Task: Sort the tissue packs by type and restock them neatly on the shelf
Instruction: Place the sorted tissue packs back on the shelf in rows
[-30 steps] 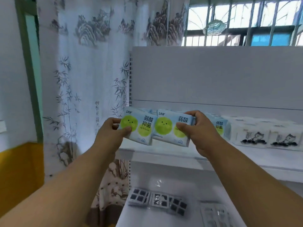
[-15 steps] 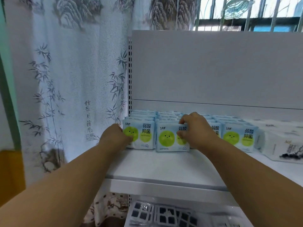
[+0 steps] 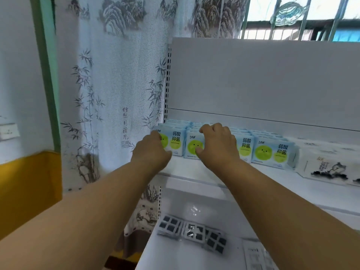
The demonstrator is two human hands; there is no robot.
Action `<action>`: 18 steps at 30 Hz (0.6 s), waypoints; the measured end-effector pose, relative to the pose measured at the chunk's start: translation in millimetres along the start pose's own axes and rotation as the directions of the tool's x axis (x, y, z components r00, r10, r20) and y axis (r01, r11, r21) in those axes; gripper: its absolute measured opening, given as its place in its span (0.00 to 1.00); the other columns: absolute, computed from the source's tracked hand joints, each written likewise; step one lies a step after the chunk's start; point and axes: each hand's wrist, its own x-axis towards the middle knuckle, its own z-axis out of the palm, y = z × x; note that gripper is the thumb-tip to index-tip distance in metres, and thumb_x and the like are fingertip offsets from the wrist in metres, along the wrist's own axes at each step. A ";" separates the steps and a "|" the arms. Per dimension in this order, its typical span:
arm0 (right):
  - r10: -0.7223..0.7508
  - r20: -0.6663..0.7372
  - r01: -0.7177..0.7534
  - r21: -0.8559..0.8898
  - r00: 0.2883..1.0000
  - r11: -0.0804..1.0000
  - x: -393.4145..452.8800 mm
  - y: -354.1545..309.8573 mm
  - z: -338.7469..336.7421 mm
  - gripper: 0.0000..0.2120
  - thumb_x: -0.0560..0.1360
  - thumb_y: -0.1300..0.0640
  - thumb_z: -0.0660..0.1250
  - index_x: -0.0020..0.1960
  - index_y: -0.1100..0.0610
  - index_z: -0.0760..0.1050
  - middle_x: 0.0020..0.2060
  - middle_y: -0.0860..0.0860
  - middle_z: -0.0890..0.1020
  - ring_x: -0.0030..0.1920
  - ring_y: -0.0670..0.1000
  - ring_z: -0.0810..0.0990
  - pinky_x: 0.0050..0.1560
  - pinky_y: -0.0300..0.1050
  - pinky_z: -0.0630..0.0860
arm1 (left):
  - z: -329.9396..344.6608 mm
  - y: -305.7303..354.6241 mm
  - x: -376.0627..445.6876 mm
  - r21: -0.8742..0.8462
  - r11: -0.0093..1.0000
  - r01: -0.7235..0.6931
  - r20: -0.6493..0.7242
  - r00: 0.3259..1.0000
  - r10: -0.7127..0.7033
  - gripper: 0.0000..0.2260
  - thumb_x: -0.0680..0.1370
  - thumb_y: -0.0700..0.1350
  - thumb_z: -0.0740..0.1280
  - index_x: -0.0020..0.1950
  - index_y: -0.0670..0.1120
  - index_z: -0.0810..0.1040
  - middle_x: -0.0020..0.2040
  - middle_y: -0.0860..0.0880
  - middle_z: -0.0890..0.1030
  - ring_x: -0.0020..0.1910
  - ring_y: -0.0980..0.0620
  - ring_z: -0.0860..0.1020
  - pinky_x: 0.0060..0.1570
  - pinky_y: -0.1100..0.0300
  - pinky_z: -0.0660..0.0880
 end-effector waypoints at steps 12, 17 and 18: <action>-0.170 0.042 0.148 0.319 0.985 0.936 -163.1 -51.3 -42.4 0.24 0.73 0.51 0.69 0.68 0.50 0.70 0.61 0.54 0.72 0.62 0.58 0.69 0.60 0.53 0.69 | -43.4 -1.0 -215.1 -0.013 1.000 -0.007 -0.098 0.995 0.006 0.17 0.75 0.49 0.70 0.62 0.49 0.72 0.54 0.51 0.77 0.52 0.50 0.76 0.52 0.51 0.77; -0.209 0.072 0.151 0.468 0.975 0.871 -232.4 -104.3 -25.4 0.23 0.73 0.53 0.70 0.67 0.51 0.72 0.60 0.53 0.72 0.61 0.56 0.69 0.61 0.56 0.71 | -56.7 -62.9 -279.0 0.031 0.999 0.030 -0.077 0.997 -0.028 0.17 0.76 0.50 0.70 0.63 0.51 0.72 0.55 0.53 0.77 0.55 0.52 0.75 0.54 0.52 0.77; -0.217 0.116 0.138 0.474 0.969 0.870 -246.7 -118.0 -16.0 0.24 0.73 0.52 0.70 0.68 0.50 0.71 0.62 0.52 0.71 0.63 0.55 0.68 0.63 0.55 0.70 | -55.9 -83.2 -291.5 0.051 0.998 0.047 -0.072 0.996 -0.043 0.17 0.76 0.50 0.70 0.63 0.52 0.73 0.55 0.53 0.78 0.55 0.52 0.76 0.54 0.51 0.77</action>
